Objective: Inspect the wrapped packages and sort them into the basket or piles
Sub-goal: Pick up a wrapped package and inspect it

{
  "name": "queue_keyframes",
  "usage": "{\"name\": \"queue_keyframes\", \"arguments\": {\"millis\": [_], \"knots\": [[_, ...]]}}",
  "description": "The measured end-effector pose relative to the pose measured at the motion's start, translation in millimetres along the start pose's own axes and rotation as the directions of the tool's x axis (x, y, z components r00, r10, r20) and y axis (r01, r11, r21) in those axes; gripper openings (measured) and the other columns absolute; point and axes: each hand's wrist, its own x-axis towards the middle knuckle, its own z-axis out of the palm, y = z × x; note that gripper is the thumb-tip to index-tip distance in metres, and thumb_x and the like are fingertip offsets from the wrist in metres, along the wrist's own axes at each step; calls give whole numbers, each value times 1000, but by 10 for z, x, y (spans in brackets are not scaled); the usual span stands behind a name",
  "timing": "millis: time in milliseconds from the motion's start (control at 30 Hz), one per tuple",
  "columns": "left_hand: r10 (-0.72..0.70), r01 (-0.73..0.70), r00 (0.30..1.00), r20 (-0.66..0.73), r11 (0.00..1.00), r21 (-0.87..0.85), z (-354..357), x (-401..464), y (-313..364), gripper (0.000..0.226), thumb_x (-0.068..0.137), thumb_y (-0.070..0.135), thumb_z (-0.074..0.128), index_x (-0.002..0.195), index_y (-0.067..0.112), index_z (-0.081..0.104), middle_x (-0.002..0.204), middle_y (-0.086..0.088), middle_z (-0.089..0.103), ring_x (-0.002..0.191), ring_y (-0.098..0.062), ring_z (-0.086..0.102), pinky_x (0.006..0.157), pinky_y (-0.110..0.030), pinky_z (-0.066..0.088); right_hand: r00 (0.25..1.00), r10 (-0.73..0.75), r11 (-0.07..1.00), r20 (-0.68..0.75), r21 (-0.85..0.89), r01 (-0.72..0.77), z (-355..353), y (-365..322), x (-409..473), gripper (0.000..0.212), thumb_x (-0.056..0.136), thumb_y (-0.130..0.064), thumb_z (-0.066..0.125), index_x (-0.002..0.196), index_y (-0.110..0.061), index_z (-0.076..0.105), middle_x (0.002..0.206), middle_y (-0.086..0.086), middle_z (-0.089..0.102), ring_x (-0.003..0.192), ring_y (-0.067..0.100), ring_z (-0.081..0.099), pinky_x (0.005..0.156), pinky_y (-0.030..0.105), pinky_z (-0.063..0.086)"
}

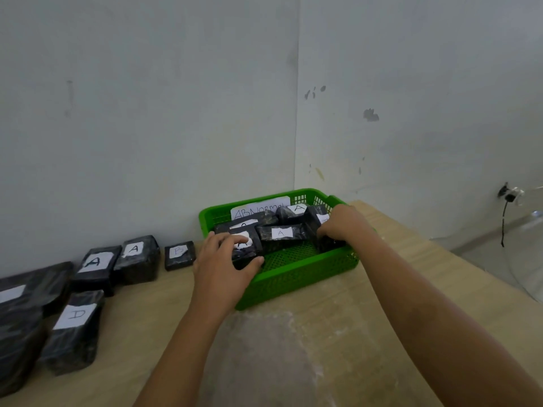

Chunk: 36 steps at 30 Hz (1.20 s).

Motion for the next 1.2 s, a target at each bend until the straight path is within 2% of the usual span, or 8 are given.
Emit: {"name": "queue_keyframes", "arguments": {"millis": [167, 367, 500, 700, 800, 900, 1033, 1200], "knots": [[-17, 17, 1000, 7, 1000, 16, 14, -1, -5, 44, 89, 50, 73, 128, 33, 61, 148, 3, 47, 153, -20, 23, 122, -51, 26, 999, 4, 995, -34, -97, -7, -88, 3, -63, 30, 81, -29, 75, 75, -15, 49, 80, 5, 54, 77, 25, 60, 64, 32, 47], [3, -3, 1000, -10, 1000, -30, 16, -22, 3, 39, 92, 47, 71, 126, 29, 62, 144, 3, 50, 153, -20, 24, 123, -48, 26, 999, -18, 991, 34, -131, 22, 78, -24, -109, 31, 80, -28, 79, 77, -12, 53, 79, 4, 59, 65, 19, 57, 50, 26, 41], [23, -25, 999, -38, 998, -62, 7, -44, -31, 32, 95, 46, 68, 122, 29, 64, 139, 5, 52, 151, -19, 29, 120, -46, 30, 1000, -25, 994, 17, -109, 26, 53, -47, -130, 46, 79, -45, 83, 74, -12, 52, 75, 4, 59, 64, 18, 56, 52, 28, 43], [39, -48, 996, -78, 992, -117, -160, -158, -6, 25, 96, 43, 66, 117, 31, 65, 124, 9, 52, 126, -13, 51, 111, -50, 41, 989, -79, 990, -124, -128, 63, -90, -144, -330, 41, 90, -43, 67, 69, -12, 52, 74, 6, 57, 65, 21, 53, 55, 29, 39], [55, -65, 994, -96, 992, -105, -337, -265, 33, 26, 97, 40, 66, 120, 28, 66, 124, 8, 52, 122, -11, 51, 111, -41, 40, 968, -136, 984, -211, -145, 107, -156, -275, -562, 39, 93, -40, 60, 68, -13, 48, 81, 10, 59, 76, 28, 57, 64, 33, 45], [121, -131, 987, -102, 986, -104, -521, -463, -37, 23, 95, 32, 70, 117, 24, 68, 119, 7, 55, 115, -8, 52, 105, -30, 41, 935, -215, 977, -282, -74, 202, -209, -461, -895, 36, 95, -41, 57, 76, -10, 54, 93, 12, 59, 92, 35, 61, 77, 41, 53], [137, -141, 985, -102, 990, -31, -764, -754, -375, 22, 91, 26, 75, 112, 23, 70, 118, 6, 57, 114, -10, 58, 103, -25, 41, 876, -324, 920, -357, 97, 380, -122, -795, -1465, 24, 97, -40, 58, 97, -18, 68, 101, 4, 66, 92, 23, 62, 83, 39, 55], [21, -15, 996, -89, 997, 73, -1186, -1099, -868, 20, 93, 30, 71, 112, 24, 69, 120, 8, 56, 113, -7, 55, 92, -18, 35, 873, -445, 841, -200, 241, 484, 448, -1326, -2150, 14, 94, -39, 64, 94, -26, 67, 99, -2, 67, 93, 17, 63, 84, 34, 54]]}}
